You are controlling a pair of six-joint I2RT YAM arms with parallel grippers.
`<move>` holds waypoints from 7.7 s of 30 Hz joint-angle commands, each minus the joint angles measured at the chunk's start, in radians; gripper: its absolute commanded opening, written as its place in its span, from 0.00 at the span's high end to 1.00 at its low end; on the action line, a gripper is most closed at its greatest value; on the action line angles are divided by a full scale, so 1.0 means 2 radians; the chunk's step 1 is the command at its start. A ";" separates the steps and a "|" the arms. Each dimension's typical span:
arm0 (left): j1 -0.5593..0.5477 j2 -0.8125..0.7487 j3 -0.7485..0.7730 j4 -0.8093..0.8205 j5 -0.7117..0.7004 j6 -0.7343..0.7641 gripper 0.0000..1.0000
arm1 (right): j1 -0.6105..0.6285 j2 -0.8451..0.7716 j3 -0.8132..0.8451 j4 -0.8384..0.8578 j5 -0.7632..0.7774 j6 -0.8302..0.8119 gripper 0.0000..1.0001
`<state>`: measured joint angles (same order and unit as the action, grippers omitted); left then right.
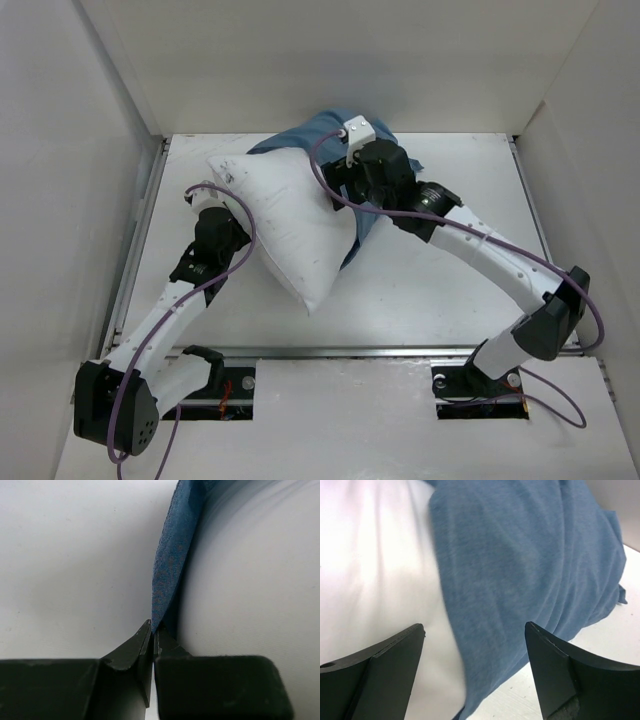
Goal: Put the pillow into the pillowcase
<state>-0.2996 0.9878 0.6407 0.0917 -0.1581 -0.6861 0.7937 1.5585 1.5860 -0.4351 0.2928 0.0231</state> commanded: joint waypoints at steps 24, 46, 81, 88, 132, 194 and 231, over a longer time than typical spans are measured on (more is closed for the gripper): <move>0.003 -0.043 0.032 0.005 -0.035 0.013 1.00 | 0.007 0.092 0.048 0.000 0.443 0.110 0.63; 0.008 0.214 0.820 -0.116 0.075 0.128 1.00 | 0.003 -0.042 0.355 0.036 0.058 -0.098 1.00; 0.023 0.248 0.701 -0.175 0.270 0.157 1.00 | -0.196 0.172 0.655 -0.254 -0.411 0.018 1.00; -0.062 0.056 0.518 -0.012 0.202 0.190 1.00 | -0.217 0.056 0.410 -0.103 -0.251 0.040 1.00; 0.097 0.323 0.816 -0.029 0.408 0.029 1.00 | -0.224 0.038 0.466 0.197 0.041 -0.119 1.00; -0.130 0.388 0.176 0.376 0.383 -0.031 0.70 | -0.052 -0.095 -0.077 -0.068 -0.206 0.097 0.14; -0.126 0.383 0.181 0.368 0.406 -0.030 0.69 | -0.051 -0.117 -0.352 0.089 0.073 0.210 1.00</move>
<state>-0.5545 1.7775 0.9638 0.6926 0.6361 -0.7376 0.6544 1.3556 0.8234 -0.2661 0.4805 0.4824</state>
